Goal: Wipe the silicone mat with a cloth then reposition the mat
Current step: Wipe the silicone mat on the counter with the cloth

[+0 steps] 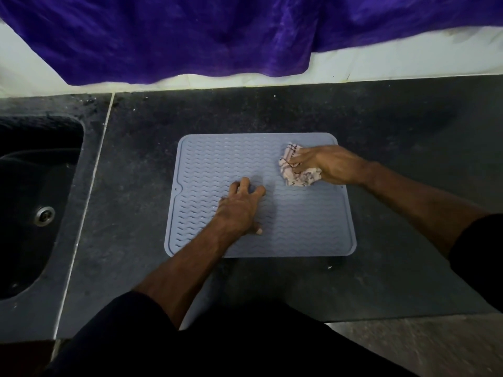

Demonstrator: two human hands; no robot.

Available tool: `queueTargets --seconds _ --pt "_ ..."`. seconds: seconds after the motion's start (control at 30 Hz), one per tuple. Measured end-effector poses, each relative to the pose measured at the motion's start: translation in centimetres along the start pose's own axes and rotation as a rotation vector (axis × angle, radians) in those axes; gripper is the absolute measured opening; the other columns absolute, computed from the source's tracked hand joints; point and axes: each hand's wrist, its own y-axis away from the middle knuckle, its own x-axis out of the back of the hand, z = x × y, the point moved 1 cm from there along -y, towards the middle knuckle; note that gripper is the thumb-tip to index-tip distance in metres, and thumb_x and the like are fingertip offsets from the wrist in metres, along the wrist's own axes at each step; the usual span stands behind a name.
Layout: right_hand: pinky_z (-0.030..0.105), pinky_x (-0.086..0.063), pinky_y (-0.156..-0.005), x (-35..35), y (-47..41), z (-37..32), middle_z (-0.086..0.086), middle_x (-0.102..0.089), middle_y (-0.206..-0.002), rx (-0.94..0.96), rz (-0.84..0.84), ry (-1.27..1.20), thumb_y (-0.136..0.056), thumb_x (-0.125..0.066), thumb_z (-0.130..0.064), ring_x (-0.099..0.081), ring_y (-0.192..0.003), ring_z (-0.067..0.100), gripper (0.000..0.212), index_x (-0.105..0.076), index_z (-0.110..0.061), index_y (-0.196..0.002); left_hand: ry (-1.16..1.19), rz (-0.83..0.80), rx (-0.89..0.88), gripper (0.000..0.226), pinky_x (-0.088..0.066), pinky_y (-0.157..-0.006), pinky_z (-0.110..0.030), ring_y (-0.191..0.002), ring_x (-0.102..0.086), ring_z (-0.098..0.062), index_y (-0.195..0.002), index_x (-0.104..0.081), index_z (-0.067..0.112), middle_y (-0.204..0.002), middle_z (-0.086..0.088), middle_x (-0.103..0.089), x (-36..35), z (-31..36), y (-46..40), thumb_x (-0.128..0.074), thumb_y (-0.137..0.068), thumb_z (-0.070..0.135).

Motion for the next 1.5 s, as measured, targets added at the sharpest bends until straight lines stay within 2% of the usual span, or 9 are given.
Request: queueTargets --seconds 0.17,0.37,0.63,0.77,0.9,1.17,1.27,1.4,1.5 --pt "0.033 -0.035 -0.11 0.4 2.5 2.3 0.004 -0.054 -0.141 -0.112 -0.008 0.057 -0.087 -0.067 -0.018 -0.046 -0.133 0.023 0.045 -0.058 -0.021 -0.13 0.0 0.003 -0.008 0.099 -0.039 -0.103 -0.055 -0.14 -0.014 -0.031 -0.145 -0.024 0.029 -0.152 -0.008 -0.011 -0.2 -0.2 0.0 -0.083 -0.066 0.041" --pt "0.039 -0.051 -0.093 3.7 0.8 1.6 0.003 -0.069 -0.116 -0.153 -0.06 0.059 -0.088 -0.065 -0.024 -0.064 -0.105 0.019 0.027 -0.068 -0.02 -0.115 -0.004 0.003 -0.009 0.099 -0.039 -0.103 -0.055 -0.141 -0.013 -0.032 -0.146 -0.024 0.029 -0.153 -0.009 -0.01 -0.2 0.0 0.1 -0.083 -0.067 0.041" --pt "0.033 -0.032 -0.115 -0.4 2.2 1.5 -0.004 -0.041 -0.15 -0.101 -0.015 -0.04 -0.088 -0.065 -0.021 -0.034 -0.142 0.017 0.05 -0.052 -0.024 -0.137 -0.005 0.016 -0.012 0.097 -0.038 -0.104 -0.055 -0.139 -0.015 -0.032 -0.145 -0.025 0.028 -0.152 -0.009 -0.012 -0.2 0.0 0.3 -0.082 -0.068 0.04" --pt "0.04 -0.042 -0.107 -0.2 4.1 3.5 0.005 -0.057 -0.137 -0.156 0.063 -0.028 -0.085 -0.069 -0.018 -0.054 -0.127 0.026 0.045 -0.059 -0.021 -0.129 0.007 0.01 -0.007 0.096 -0.038 -0.104 -0.055 -0.14 -0.015 -0.032 -0.146 -0.025 0.028 -0.152 -0.01 -0.012 0.1 0.1 0.4 -0.082 -0.068 0.039" --pt "0.03 -0.049 -0.086 2.3 3.0 4.5 0.0 -0.071 -0.113 -0.22 -0.036 0.003 -0.086 -0.066 -0.021 -0.066 -0.099 0.017 0.029 -0.067 -0.028 -0.115 0.006 -0.006 0.002 0.098 -0.037 -0.106 -0.055 -0.141 -0.013 -0.033 -0.147 -0.023 0.027 -0.153 -0.01 -0.01 0.2 0.2 0.5 -0.082 -0.069 0.039" --pt "0.034 -0.039 -0.108 -1.3 4.4 2.7 0.0 -0.056 -0.139 -0.146 0.065 -0.192 -0.081 -0.073 -0.013 -0.048 -0.13 0.018 0.045 -0.063 -0.018 -0.125 0.009 0.022 -0.001 0.1 -0.038 -0.105 -0.055 -0.14 -0.015 -0.032 -0.146 -0.025 0.028 -0.152 -0.009 -0.012 -0.2 0.0 0.3 -0.083 -0.066 0.04" --pt "0.038 -0.039 -0.106 -1.5 6.0 4.4 0.008 -0.06 -0.133 -0.207 0.077 -0.092 -0.078 -0.068 0.006 -0.053 -0.126 0.028 0.049 -0.065 -0.014 -0.123 0.02 0.024 0.007 0.099 -0.037 -0.105 -0.055 -0.14 -0.014 -0.032 -0.146 -0.025 0.028 -0.153 -0.009 -0.011 -0.4 0.0 0.2 -0.083 -0.066 0.041" --pt "0.04 -0.043 -0.105 -0.1 5.1 4.3 0.006 -0.062 -0.131 -0.172 0.02 -0.038 -0.082 -0.071 -0.009 -0.057 -0.121 0.024 0.045 -0.063 -0.019 -0.125 0.033 0.023 0.004 0.099 -0.035 -0.107 -0.056 -0.141 -0.011 -0.032 -0.147 -0.024 0.028 -0.154 -0.008 -0.009 -0.4 -0.1 0.4 -0.082 -0.068 0.039" --pt "0.027 -0.045 -0.094 1.3 4.4 4.0 0.005 -0.068 -0.12 -0.213 0.001 -0.113 -0.084 -0.069 -0.009 -0.065 -0.107 0.018 0.036 -0.066 -0.022 -0.118 0.075 0.012 -0.009 0.098 -0.031 -0.11 -0.056 -0.143 -0.007 -0.032 -0.15 -0.02 0.028 -0.156 -0.008 -0.005 -0.5 -0.2 0.7 -0.08 -0.072 0.036"
